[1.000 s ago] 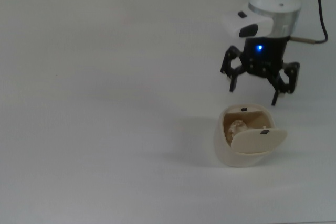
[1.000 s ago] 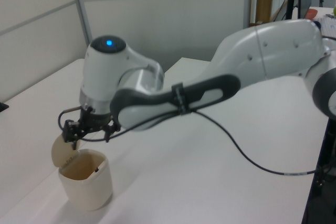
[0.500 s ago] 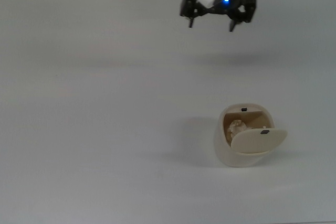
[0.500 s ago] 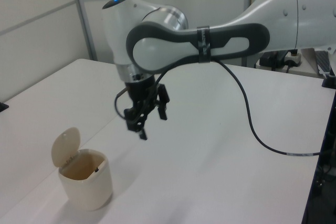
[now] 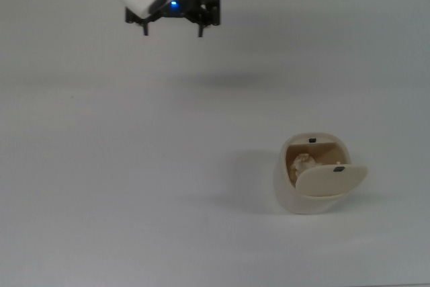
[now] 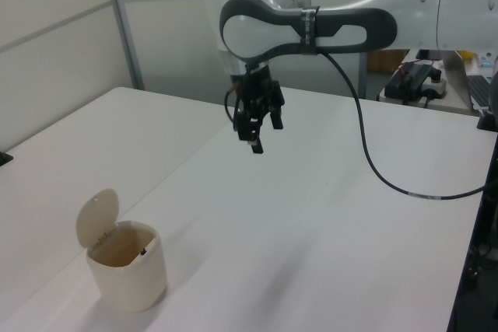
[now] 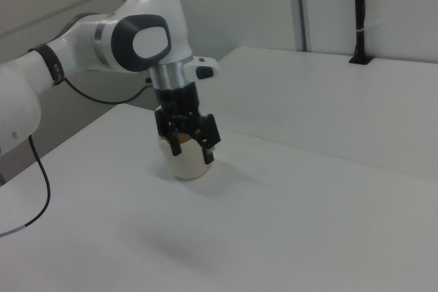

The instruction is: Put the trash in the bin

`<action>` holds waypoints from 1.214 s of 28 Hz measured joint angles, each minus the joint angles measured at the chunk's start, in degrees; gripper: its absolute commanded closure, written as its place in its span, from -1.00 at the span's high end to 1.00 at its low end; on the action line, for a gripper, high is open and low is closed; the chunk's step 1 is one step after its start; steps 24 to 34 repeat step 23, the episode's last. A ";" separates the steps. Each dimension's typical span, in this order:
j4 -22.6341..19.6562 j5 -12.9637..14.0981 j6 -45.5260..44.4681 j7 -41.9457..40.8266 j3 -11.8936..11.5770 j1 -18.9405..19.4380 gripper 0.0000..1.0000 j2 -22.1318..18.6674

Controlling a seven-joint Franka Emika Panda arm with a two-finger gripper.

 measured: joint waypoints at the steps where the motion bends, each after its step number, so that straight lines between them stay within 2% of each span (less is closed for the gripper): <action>1: 0.01 0.00 0.00 -1.30 -1.20 -0.03 1.00 -0.35; 7: 0.01 -0.01 -2.29 -7.00 -5.99 -0.24 1.00 -3.99; 10: -0.17 0.00 -3.44 -8.34 -7.02 -0.33 1.00 -5.56; 34: -1.42 0.00 -3.57 -8.57 -6.94 -0.06 1.00 -6.11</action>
